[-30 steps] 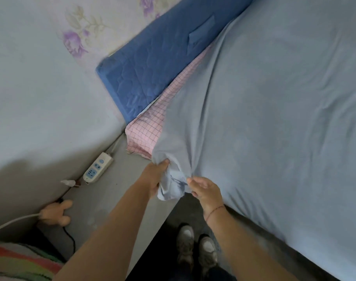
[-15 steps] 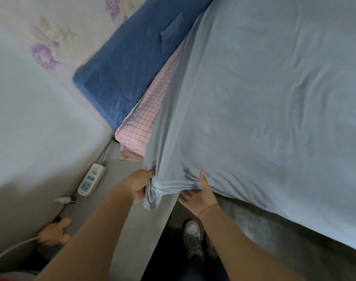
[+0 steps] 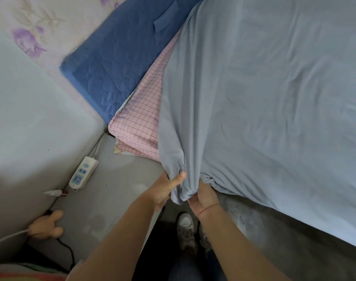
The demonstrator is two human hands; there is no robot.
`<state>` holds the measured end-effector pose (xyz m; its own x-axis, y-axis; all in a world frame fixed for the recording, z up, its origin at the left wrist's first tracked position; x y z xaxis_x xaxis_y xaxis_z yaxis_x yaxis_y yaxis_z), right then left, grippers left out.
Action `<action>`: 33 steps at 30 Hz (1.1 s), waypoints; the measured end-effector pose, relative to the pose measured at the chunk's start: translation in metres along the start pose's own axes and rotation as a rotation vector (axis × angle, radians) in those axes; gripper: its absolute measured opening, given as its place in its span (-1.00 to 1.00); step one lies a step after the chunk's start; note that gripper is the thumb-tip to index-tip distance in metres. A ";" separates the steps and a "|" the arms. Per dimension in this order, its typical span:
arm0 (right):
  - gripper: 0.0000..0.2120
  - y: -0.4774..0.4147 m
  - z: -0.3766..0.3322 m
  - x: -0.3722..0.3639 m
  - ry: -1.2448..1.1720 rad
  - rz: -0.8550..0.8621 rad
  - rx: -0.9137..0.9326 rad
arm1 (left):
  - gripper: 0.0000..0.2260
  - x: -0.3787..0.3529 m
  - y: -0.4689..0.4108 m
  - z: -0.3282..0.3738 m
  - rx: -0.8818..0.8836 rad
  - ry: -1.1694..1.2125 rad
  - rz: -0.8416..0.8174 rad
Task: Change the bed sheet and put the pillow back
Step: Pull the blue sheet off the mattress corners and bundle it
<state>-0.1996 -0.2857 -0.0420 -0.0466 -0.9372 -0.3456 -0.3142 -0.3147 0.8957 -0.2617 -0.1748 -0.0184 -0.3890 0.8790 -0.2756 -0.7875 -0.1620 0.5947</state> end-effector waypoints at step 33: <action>-0.81 0.056 -0.049 0.136 -0.446 0.016 0.216 | -0.59 -0.048 -0.017 -0.021 0.124 0.515 0.339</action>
<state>-0.1770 -0.4378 -0.0249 -0.4399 -0.7710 -0.4605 -0.4973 -0.2179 0.8398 -0.2397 -0.2242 -0.0313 -0.8123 0.4538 -0.3664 -0.5305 -0.3138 0.7875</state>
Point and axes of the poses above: each hand's wrist, its own y-axis away from the middle knuckle, its own x-axis out of the back of the hand, z = x × y, the point moved 1 cm from there along -y, towards the middle knuckle, and after that the axes turned 7 degrees about -x, right-handed, at the moved point
